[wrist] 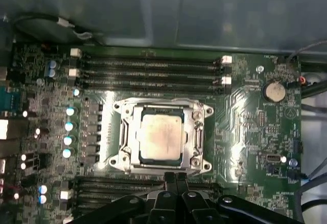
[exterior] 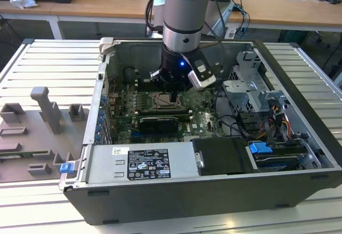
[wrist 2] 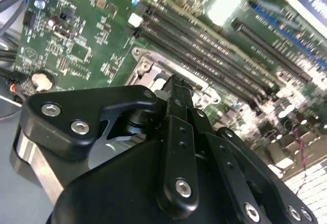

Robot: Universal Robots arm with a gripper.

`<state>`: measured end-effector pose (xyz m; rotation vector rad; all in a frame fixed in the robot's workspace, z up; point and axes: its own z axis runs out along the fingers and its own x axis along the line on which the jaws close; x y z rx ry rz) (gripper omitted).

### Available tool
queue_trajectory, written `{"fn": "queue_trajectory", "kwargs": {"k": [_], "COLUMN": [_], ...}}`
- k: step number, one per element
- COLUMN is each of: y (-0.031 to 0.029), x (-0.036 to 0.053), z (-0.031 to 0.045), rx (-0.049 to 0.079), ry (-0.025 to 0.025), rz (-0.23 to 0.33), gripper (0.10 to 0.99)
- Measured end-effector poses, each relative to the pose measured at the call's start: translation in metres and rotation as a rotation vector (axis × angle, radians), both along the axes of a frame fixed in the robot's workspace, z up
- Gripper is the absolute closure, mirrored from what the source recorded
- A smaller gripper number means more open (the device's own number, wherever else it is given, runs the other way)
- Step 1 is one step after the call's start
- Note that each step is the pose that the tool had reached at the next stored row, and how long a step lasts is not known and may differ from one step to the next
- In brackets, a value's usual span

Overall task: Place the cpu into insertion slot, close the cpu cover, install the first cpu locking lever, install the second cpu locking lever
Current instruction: 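Install the second cpu locking lever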

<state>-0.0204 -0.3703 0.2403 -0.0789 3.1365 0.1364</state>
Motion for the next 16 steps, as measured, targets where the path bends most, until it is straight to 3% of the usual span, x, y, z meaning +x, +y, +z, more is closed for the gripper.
{"fn": "queue_trajectory", "kwargs": {"k": [3,5,11,16], "y": [-0.0034,-0.0049,-0.0057,-0.006], "x": [-0.0039,-0.0125,-0.0239,-0.0394], "z": [-0.0013,-0.0025,-0.0078,-0.0159], "rx": [0.006,0.011,0.025,0.035], "ry": [0.0001,0.0001,0.0002,0.0002], "rz": [0.003,0.006,0.02,0.029], "gripper": [0.98,0.98,0.98,0.98]}}
